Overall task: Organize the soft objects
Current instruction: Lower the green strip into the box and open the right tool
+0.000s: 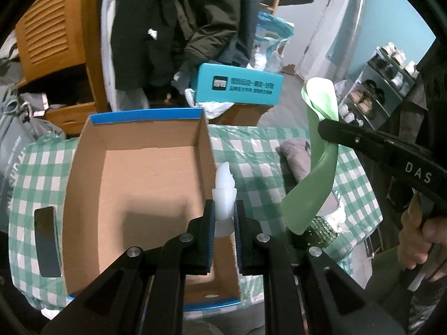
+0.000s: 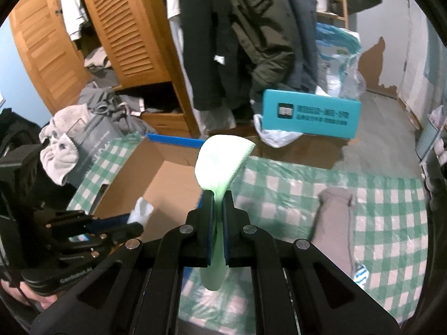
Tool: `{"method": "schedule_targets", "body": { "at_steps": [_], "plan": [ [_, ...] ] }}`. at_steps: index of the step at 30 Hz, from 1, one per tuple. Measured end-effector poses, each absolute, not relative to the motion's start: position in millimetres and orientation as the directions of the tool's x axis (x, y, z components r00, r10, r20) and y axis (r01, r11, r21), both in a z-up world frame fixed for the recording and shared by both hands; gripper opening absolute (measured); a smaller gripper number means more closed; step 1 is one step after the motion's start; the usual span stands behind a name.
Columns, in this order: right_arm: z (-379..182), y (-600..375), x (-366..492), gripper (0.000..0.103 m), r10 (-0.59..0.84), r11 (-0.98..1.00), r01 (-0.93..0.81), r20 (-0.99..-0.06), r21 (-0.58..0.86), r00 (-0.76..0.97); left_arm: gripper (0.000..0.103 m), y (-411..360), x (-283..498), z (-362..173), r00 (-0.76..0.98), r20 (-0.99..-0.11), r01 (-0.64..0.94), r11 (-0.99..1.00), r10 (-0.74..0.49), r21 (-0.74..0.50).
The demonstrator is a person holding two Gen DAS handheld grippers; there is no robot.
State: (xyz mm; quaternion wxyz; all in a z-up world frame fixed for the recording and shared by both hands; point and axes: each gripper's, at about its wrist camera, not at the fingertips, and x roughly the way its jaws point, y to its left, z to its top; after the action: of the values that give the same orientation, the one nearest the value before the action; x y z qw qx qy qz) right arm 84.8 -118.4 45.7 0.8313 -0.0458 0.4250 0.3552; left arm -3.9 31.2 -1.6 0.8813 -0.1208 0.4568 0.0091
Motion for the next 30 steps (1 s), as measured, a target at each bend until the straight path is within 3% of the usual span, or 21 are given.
{"method": "schedule_targets", "body": {
  "at_steps": [17, 30],
  "plan": [
    [44, -39, 71, 0.005, 0.581, 0.675, -0.7, -0.753, 0.233, 0.309, 0.013, 81, -22, -12, 0.581, -0.812, -0.214, 0.953, -0.052, -0.214],
    [7, -9, 66, 0.005, 0.553, 0.649, -0.714, -0.808, 0.262, 0.206, 0.016, 104, -23, -27, 0.557, -0.83, -0.274, 0.937, -0.03, -0.217]
  ]
}}
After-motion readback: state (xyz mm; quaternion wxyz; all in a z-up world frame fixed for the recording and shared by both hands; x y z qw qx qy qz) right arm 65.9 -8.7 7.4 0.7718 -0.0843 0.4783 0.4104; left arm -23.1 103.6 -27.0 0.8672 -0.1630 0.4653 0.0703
